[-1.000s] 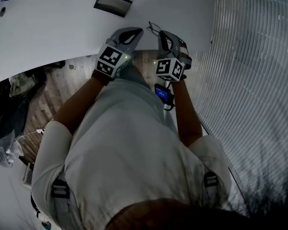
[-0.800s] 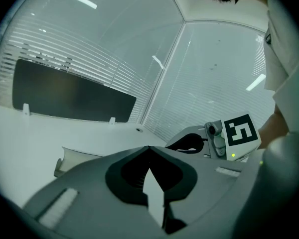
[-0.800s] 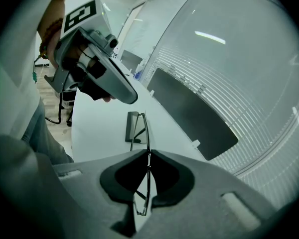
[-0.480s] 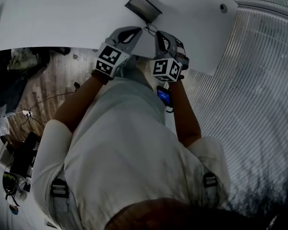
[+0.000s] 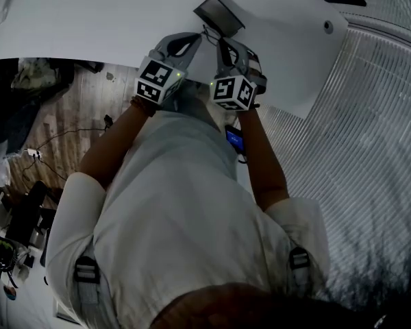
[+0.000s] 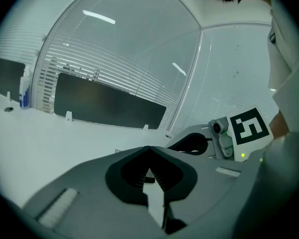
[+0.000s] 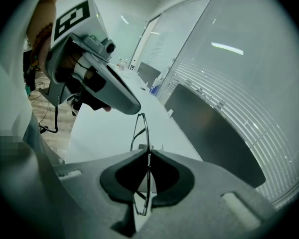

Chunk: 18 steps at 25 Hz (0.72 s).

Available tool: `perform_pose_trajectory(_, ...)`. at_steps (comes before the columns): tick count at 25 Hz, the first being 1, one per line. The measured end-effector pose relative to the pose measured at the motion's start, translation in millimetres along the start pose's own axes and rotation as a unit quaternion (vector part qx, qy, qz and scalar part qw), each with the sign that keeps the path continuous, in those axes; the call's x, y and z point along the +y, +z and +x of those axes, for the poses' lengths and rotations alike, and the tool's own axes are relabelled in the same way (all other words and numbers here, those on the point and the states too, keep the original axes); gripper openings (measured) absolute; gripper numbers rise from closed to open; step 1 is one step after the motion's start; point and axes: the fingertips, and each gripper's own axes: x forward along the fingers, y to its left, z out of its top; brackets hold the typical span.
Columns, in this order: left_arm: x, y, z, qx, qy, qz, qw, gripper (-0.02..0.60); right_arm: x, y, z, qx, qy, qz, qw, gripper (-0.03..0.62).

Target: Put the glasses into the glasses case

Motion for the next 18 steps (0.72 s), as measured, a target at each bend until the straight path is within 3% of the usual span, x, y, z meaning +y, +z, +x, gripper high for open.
perform_pose_trajectory(7, 18.5, 8.8, 34.0, -0.003, -0.005, 0.010, 0.9999, 0.000, -20.1, -9.1, 24.9, 0.018, -0.003, 0.015, 1.000, 0.018)
perform_pose_trajectory(18, 55.0, -20.7, 74.1, 0.028, -0.009, 0.006, 0.9996, 0.000, -28.6, -37.0, 78.2, 0.055, 0.003, 0.033, 0.998, 0.018)
